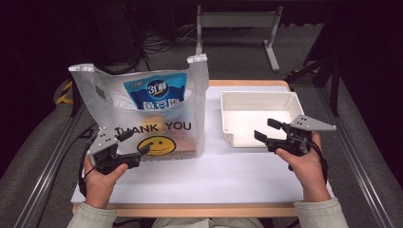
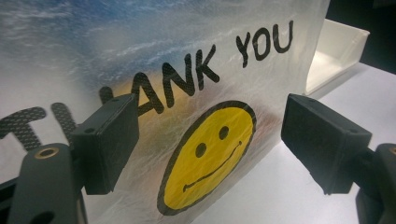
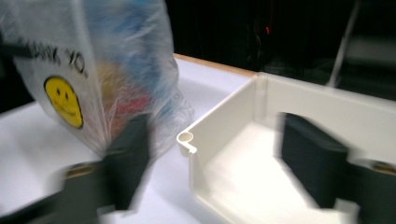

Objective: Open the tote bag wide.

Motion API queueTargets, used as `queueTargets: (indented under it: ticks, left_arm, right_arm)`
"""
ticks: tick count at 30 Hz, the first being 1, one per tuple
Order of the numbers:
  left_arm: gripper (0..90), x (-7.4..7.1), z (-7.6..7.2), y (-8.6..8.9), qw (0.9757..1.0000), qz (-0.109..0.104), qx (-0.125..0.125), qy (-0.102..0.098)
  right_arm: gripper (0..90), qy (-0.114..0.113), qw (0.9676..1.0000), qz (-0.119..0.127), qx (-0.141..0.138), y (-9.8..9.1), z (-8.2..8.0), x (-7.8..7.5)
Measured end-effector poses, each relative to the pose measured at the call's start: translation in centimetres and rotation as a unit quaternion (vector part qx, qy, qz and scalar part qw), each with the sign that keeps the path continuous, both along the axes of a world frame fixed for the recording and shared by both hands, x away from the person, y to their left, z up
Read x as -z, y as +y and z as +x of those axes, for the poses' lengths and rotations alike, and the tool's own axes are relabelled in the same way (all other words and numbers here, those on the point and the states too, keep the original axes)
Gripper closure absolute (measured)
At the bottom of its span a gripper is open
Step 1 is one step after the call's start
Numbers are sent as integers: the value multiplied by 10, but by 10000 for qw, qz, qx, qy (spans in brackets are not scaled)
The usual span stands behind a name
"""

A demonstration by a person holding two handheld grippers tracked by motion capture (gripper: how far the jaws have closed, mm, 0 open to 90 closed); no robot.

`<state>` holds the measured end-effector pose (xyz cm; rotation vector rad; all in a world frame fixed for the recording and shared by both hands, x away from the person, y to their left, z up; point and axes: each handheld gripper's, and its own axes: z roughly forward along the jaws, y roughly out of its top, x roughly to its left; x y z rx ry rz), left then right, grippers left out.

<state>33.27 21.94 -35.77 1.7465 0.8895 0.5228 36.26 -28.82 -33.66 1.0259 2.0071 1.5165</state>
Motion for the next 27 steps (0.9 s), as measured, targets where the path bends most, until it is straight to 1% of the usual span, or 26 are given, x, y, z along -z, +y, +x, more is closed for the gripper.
queueTargets:
  ticks: [1, 2, 3, 4, 5, 7, 8, 9, 10, 11, 12, 13, 14, 15, 16, 19, 22, 24, 27]
  left_arm:
    - [192, -1, -1, 1, 10000, -27, -30, -35]
    - [204, -2, -2, 2, 9999, -86, 11, -66]
    - [298, -2, -2, 2, 9999, -86, 11, -66]
    - [369, -2, -3, 5, 9994, -169, 288, 100]
    - [361, -2, -3, 6, 9993, -186, 281, 158]
    - [340, 0, -4, 8, 9995, -251, 176, 101]
    - [298, 2, -4, 9, 9990, -343, 142, 247]
    - [241, 2, -4, 9, 9990, -343, 142, 247]
    - [171, 2, -2, 11, 9974, -458, 122, 544]
    - [223, 3, -2, 14, 9980, -463, 139, 398]
    - [263, 3, -2, 14, 9980, -463, 139, 398]
    - [263, 2, -2, 15, 9987, -373, 117, 317]
    - [259, -1, -4, 16, 9994, -263, 117, 210]
    - [258, -1, -4, 16, 9994, -263, 117, 210]
    - [258, -3, -5, 17, 9995, -241, 136, 141]
    - [215, -10, -8, 20, 9998, -40, 180, 15]
    - [188, -20, -12, 27, 9998, 49, 215, 21]
    - [184, -26, -15, 34, 9998, 129, 143, 27]
    - [158, -32, -17, 42, 9999, 80, 79, 39]
  right_arm:
    - [308, -99, 9999, -34, -37, -1, 0, 0]
    - [304, -151, 9998, -97, -104, -1, 0, -1]
    - [295, -159, 9997, -117, -125, -1, 0, -1]
    - [283, -160, 9997, -129, -109, -1, 1, 0]
    - [271, -167, 9997, -129, -83, -1, 1, -1]
    - [246, -182, 9997, -160, -26, -1, 1, -1]
    - [237, -171, 9997, -153, -10, -2, 2, -1]
    - [237, -171, 9997, -153, -10, -2, 2, -1]
    - [226, -169, 9998, -117, -6, -2, 2, -1]
    - [190, -168, 9999, -20, 11, -3, 2, 0]
    - [174, -180, 9998, -27, 10, -3, 2, 0]
    - [174, -180, 9998, -27, 10, -3, 2, 0]
    - [153, -220, 9997, -56, -30, -3, 0, -1]
    - [153, -220, 9997, -56, -30, -3, 0, -1]
    - [152, -238, 9997, -61, -41, -3, 0, -1]
    - [168, -250, 9996, -52, -78, -2, -1, -2]
    - [182, -248, 9995, -147, -130, 0, 0, -1]
    - [190, -248, 9994, -183, -157, 2, 0, 0]
    - [192, -265, 9993, -209, -153, 3, 1, 0]
